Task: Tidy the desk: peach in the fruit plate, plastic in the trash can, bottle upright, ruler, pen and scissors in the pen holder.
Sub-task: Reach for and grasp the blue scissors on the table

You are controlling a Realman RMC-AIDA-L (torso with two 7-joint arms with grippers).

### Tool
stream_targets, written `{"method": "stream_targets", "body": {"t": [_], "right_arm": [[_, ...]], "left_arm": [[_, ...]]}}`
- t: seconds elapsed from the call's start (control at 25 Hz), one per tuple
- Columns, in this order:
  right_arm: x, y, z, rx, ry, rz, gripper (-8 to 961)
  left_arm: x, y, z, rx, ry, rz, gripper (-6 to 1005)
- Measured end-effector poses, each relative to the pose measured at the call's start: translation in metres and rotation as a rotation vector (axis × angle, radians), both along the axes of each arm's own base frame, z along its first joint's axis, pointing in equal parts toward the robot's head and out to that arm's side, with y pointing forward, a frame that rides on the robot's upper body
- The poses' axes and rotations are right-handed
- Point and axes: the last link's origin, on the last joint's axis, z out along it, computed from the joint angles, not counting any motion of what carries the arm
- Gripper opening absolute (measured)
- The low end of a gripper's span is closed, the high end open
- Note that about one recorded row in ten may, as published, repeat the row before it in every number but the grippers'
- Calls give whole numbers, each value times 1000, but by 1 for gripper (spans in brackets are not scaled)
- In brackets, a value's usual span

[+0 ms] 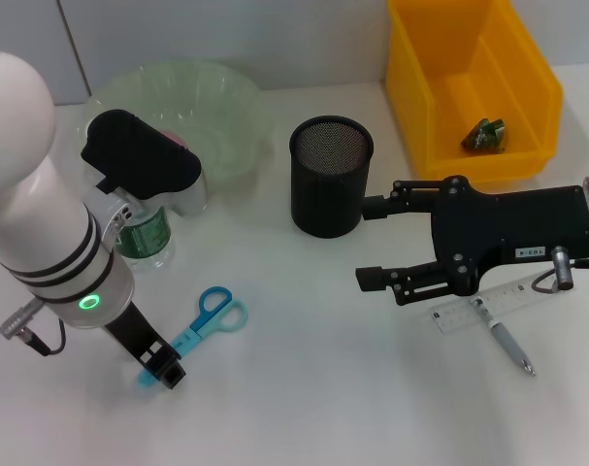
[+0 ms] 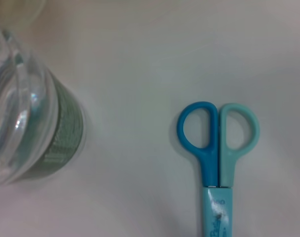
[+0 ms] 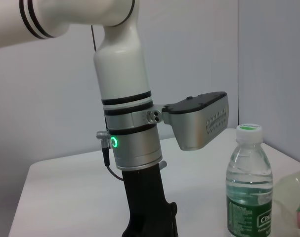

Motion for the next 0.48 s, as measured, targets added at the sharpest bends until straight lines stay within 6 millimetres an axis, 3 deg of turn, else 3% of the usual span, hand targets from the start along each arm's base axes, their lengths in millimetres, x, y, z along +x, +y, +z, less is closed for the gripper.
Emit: {"method": "stream_targets", "body": {"t": [0.48], "right_arm": [[-1, 0, -2, -5, 0, 3, 825]], "left_arm": [[-4, -1, -2, -8, 0, 12, 511]]}}
